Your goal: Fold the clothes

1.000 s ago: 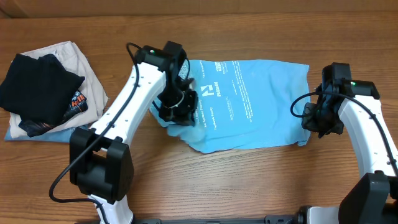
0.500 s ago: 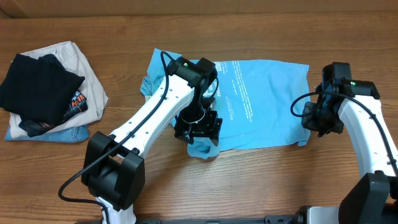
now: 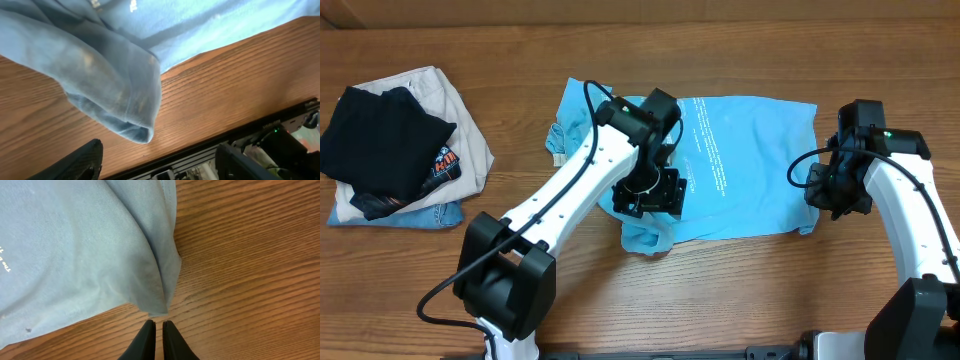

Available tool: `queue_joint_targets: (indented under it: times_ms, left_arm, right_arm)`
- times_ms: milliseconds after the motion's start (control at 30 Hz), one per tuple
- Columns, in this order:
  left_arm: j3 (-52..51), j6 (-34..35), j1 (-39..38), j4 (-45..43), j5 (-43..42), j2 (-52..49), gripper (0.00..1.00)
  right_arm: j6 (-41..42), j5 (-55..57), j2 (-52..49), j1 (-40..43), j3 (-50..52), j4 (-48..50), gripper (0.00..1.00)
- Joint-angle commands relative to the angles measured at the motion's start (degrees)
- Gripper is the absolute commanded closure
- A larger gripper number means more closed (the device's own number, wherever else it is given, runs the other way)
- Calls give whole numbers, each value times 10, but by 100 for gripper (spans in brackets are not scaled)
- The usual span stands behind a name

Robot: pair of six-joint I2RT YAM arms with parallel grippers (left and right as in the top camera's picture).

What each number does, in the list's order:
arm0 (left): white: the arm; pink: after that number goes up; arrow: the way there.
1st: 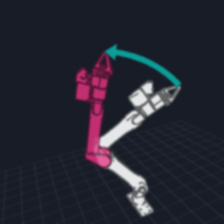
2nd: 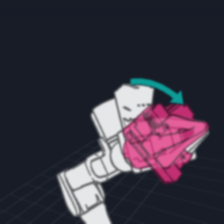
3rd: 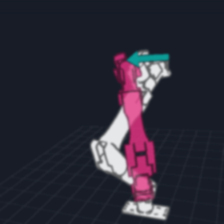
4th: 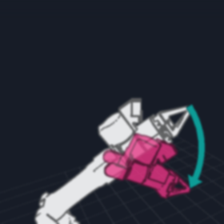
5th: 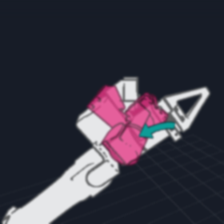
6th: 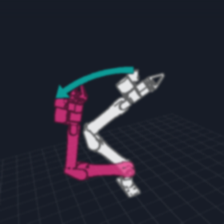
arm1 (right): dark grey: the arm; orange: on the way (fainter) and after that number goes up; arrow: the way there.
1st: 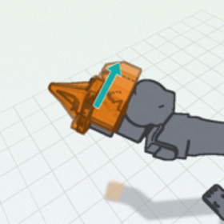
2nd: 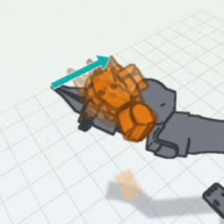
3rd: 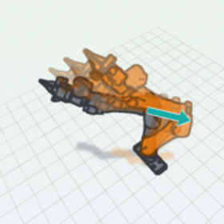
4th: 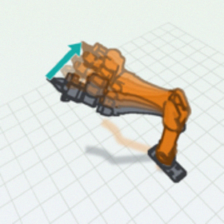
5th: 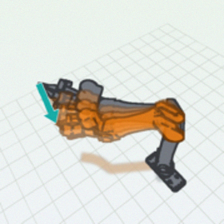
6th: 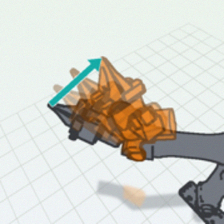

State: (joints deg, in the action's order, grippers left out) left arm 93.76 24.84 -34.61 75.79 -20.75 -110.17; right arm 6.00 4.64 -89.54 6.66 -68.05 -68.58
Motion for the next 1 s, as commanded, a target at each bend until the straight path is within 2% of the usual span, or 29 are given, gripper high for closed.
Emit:
queue_joint_targets:
  times_ms: [0,67,100,133,200,300,400,467,600,733,967]
  left_arm:
    - [-55,35,-12,-19,4,-2,26]
    - [-84,36,-12,-40,2,-2,28]
    - [-99,40,-12,-56,2,-2,37]
    - [-106,44,-12,-64,2,-2,53]
    - [-112,46,-11,-73,2,-2,96]
    - [-103,43,6,-74,31,-2,96]
    - [-58,40,68,-57,115,-2,96]
    - [-13,40,130,-42,148,-2,96]
    - [35,46,243,-6,118,-2,96]
    - [29,43,311,17,115,-2,96]
    - [28,43,347,-11,119,-2,96]
  right_arm:
    - [3,-7,3,-2,2,2,90]
    - [3,-14,3,-2,2,1,90]
    - [2,-18,3,-2,2,1,90]
    - [3,-23,3,-2,2,-1,89]
    - [3,-29,3,-2,2,-6,86]
    - [13,-29,3,-2,2,-17,85]
    - [29,-29,3,-2,2,-21,84]
    - [29,-29,3,-2,2,-21,79]
    - [29,-34,3,-2,2,-21,79]
    - [33,-70,3,-2,2,-21,79]
    - [33,-111,1,-2,46,-12,79]
